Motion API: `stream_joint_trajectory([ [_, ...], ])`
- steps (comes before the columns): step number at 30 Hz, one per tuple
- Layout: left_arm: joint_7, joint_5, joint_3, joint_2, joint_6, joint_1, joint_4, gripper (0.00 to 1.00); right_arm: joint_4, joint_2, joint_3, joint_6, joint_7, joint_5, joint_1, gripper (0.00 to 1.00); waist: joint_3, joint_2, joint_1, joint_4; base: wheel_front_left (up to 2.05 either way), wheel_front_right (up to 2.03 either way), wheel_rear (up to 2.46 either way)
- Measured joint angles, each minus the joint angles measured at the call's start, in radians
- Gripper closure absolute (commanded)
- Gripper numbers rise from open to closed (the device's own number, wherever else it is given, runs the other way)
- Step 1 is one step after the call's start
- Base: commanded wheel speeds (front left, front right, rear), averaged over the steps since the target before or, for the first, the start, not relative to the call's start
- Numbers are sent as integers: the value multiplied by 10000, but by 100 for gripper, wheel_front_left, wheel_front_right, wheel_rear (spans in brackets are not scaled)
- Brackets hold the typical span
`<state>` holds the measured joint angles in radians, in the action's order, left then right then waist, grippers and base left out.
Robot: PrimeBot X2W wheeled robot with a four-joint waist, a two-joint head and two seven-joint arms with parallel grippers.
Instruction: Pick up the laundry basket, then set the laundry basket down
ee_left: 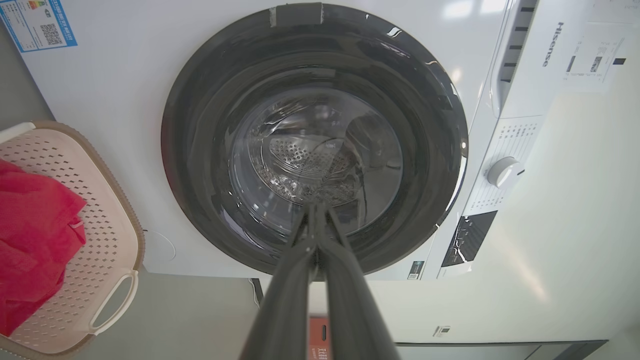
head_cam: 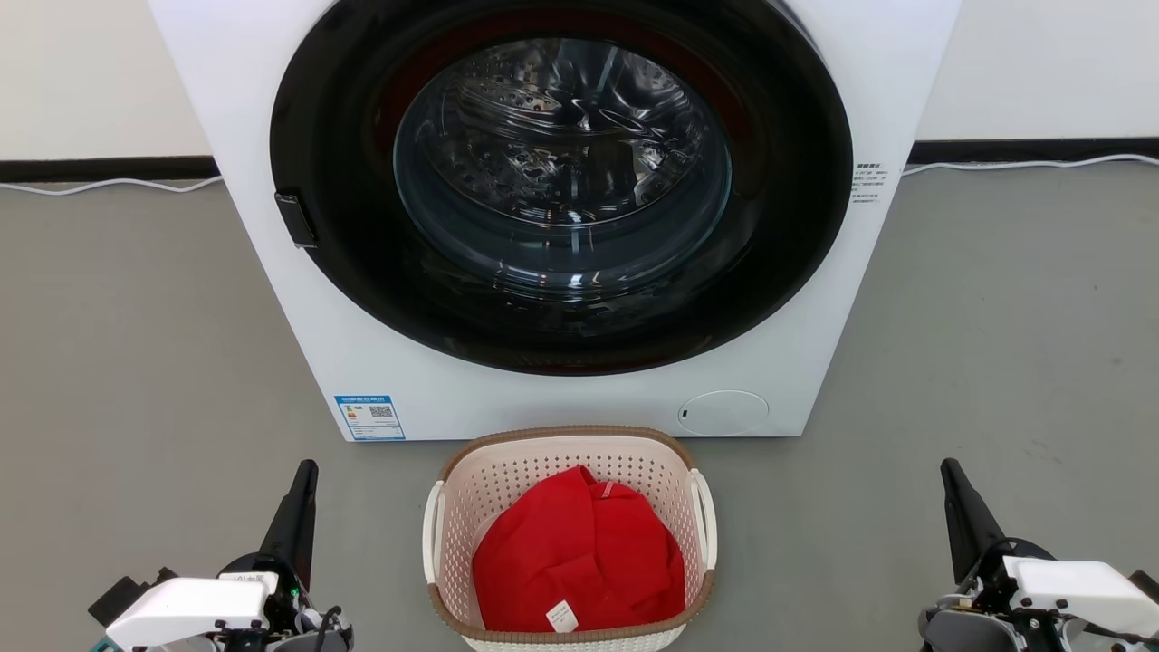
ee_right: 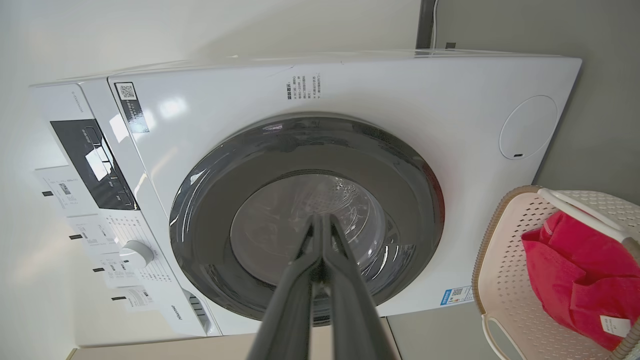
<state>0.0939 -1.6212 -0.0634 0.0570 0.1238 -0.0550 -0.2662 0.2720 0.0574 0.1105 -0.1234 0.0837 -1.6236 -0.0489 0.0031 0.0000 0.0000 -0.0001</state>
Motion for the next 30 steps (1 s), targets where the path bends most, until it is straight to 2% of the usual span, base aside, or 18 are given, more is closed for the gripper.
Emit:
stream_joint_trajectory([
  [30,42,12,-54,-69,0,0,-2,100,0,-29,102,0,82,10,-1,100,0,1,0,1,0,0,0],
])
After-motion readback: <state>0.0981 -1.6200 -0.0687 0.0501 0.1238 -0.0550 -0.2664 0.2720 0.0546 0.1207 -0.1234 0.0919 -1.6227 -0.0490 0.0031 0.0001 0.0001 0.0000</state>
